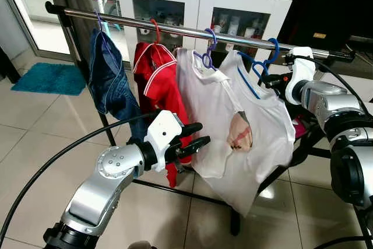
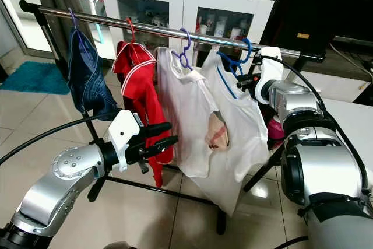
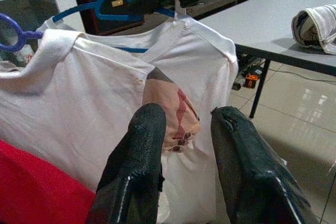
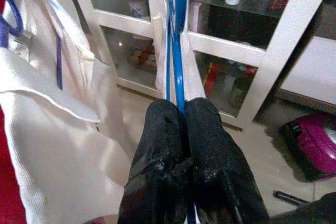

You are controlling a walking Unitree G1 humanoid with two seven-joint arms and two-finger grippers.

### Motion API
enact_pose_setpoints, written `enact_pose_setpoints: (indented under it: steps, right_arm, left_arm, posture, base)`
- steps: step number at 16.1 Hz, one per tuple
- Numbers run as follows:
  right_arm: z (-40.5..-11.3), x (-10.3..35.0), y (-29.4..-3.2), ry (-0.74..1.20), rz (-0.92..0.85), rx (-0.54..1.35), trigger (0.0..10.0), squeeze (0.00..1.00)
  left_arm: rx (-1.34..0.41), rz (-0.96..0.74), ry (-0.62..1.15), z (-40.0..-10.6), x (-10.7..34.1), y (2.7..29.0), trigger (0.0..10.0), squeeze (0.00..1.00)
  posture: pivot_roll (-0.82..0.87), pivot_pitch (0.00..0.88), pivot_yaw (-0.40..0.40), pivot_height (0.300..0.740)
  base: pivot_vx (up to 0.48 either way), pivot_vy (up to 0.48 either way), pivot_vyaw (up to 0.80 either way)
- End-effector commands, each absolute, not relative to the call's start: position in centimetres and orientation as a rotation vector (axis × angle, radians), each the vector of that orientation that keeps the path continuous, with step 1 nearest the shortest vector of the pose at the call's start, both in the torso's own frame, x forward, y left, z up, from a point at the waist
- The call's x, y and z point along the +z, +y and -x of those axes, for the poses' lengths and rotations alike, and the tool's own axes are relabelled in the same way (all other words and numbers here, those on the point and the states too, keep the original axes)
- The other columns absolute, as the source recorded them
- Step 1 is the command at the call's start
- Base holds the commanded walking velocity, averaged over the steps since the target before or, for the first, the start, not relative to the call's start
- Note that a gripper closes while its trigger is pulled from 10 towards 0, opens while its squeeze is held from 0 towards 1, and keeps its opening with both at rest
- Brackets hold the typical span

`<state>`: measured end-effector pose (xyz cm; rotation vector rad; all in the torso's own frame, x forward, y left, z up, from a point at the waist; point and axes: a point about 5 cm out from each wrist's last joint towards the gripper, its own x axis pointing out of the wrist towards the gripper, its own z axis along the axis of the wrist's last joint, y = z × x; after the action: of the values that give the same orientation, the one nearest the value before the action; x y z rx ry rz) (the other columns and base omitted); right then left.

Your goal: Hang hanger

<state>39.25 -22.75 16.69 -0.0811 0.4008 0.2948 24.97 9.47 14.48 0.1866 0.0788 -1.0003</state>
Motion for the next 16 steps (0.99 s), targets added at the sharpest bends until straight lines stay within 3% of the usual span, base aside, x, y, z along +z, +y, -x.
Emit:
enact_pose_setpoints:
  steps: [1,9,16]
  right_arm:
    - [-39.4,17.3,-22.8,0.350,0.063,0.299,0.0,0.00]
    - [-38.7,18.7,-24.3,0.225,-0.027,0.317,0.0,0.00]
    - [-39.9,17.1,-21.5,0.322,0.007,0.183,0.0,0.00]
  left_arm:
    - [-0.980,-0.180,0.084,-25.1,14.6,9.8,10.0,0.00]
    - [-0.833,-0.167,0.087,-26.4,14.1,10.8,10.0,0.00]
    - [-0.857,-0.174,0.102,-26.4,13.6,10.2,10.0,0.00]
  posture:
    - [0.11,0.000,-0.059,0.740]
    - [0.09,0.000,-0.034,0.740]
    - [0.09,0.000,-0.031,0.740]
  base:
    - [0.000,0.000,0.00]
    - [0.000,0.000,0.00]
    - [0.000,0.000,0.00]
